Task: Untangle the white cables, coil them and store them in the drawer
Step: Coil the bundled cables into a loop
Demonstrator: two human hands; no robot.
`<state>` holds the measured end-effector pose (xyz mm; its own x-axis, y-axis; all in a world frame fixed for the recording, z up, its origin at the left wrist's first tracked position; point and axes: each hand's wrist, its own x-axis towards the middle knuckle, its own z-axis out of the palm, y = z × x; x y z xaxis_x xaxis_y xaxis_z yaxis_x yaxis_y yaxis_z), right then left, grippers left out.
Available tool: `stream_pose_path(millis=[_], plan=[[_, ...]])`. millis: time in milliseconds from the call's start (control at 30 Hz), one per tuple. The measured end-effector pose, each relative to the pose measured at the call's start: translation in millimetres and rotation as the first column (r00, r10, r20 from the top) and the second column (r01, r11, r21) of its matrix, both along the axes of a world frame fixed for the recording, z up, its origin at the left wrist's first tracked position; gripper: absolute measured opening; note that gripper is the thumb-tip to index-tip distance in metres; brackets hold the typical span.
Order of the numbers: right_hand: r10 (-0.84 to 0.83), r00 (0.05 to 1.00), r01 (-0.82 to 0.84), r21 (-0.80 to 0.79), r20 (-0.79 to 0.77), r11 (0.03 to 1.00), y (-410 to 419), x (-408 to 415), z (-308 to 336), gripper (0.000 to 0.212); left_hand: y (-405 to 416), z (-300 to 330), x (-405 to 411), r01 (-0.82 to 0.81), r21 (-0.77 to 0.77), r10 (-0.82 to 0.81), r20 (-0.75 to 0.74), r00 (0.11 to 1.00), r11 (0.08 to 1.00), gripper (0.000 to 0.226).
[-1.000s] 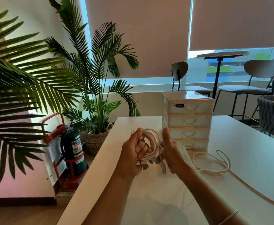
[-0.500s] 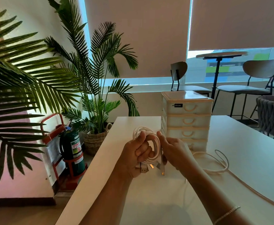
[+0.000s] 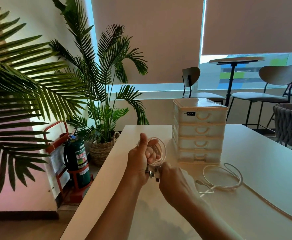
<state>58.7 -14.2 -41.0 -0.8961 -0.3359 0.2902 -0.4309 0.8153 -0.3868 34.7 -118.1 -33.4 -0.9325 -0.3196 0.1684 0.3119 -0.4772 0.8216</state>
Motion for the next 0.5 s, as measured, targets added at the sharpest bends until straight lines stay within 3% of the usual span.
stream_pose_path(millis=[100,233,333,500], plan=[[0.02,0.999,-0.022,0.057,0.04,0.998,0.5,0.4,2.9,0.022,3.0,-2.3,-0.6,-0.056,-0.137,0.061,0.039,0.997,0.989,0.045],[0.071,0.976,-0.097,0.122,0.204,0.988,5.1,-5.0,13.6,0.021,6.7,-9.7,-3.4,-0.083,-0.42,0.094,0.004,0.996,0.904,0.049],[0.127,0.942,-0.17,0.113,0.312,0.979,9.4,-9.1,25.1,0.034,10.0,-11.5,-4.2,-0.093,-0.512,0.104,-0.006,0.995,0.854,0.057],[0.179,0.872,-0.172,-0.056,0.456,0.983,16.5,-7.0,31.1,0.031,16.3,-16.9,-5.1,-0.136,-0.587,0.124,-0.061,0.99,0.798,0.052]])
